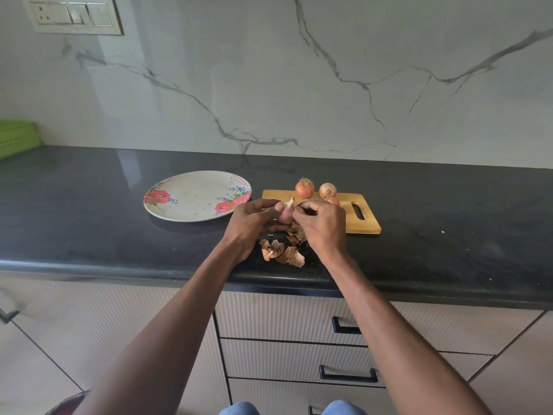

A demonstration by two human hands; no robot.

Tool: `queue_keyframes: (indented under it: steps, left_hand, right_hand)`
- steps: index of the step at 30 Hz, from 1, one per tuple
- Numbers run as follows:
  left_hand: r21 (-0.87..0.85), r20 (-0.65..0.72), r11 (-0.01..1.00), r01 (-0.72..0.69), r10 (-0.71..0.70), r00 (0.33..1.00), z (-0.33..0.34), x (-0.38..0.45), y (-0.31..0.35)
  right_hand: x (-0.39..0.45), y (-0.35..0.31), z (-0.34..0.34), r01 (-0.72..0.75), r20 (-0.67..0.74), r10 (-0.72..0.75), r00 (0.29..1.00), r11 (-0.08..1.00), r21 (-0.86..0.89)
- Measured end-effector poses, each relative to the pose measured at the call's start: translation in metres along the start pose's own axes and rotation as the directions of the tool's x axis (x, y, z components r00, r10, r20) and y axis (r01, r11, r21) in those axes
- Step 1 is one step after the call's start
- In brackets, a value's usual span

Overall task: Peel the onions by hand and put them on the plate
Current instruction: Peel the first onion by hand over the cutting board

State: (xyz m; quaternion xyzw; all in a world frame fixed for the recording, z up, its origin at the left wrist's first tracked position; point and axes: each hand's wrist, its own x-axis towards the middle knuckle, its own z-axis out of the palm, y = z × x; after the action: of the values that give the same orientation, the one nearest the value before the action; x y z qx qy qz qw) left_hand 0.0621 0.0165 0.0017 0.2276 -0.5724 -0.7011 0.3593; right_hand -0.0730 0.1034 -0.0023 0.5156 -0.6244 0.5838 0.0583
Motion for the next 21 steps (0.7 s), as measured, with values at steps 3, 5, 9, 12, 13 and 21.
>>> queue_keyframes:
  steps: [3,5,9,12,13,21]
  left_hand:
    - [-0.014,-0.009,1.000,0.003,-0.003,1.000,-0.0001,0.0003,0.0004]
    - [-0.040,-0.011,0.999,0.013,-0.014,1.000,-0.0003,0.0006,0.0010]
    - [-0.041,-0.003,0.999,-0.009,0.009,1.000,-0.0006,0.0010,0.0002]
    - [-0.026,-0.005,0.999,-0.018,0.018,1.000,-0.0013,0.0016,-0.0013]
    - [-0.018,-0.004,1.000,-0.021,0.021,1.000,-0.0014,0.0017,-0.0018]
    - [0.032,0.035,0.998,-0.061,0.060,0.998,0.0032,-0.0029,0.0016]
  right_hand:
    - [0.0019,0.0016,0.0009,-0.037,0.018,0.037,0.999,0.999,0.006]
    - [0.0022,0.0015,0.0004,-0.043,0.022,0.043,0.999,0.999,0.022]
    - [0.0021,0.0010,-0.0014,-0.002,0.033,0.001,0.999,1.000,0.015]
    - [0.0028,0.0009,-0.0023,0.009,0.028,-0.009,1.000,1.000,0.007]
    - [0.0032,0.0008,-0.0022,0.006,0.023,-0.006,1.000,1.000,0.007]
    - [0.0037,0.0007,0.0022,-0.069,0.044,0.071,0.997,0.997,-0.032]
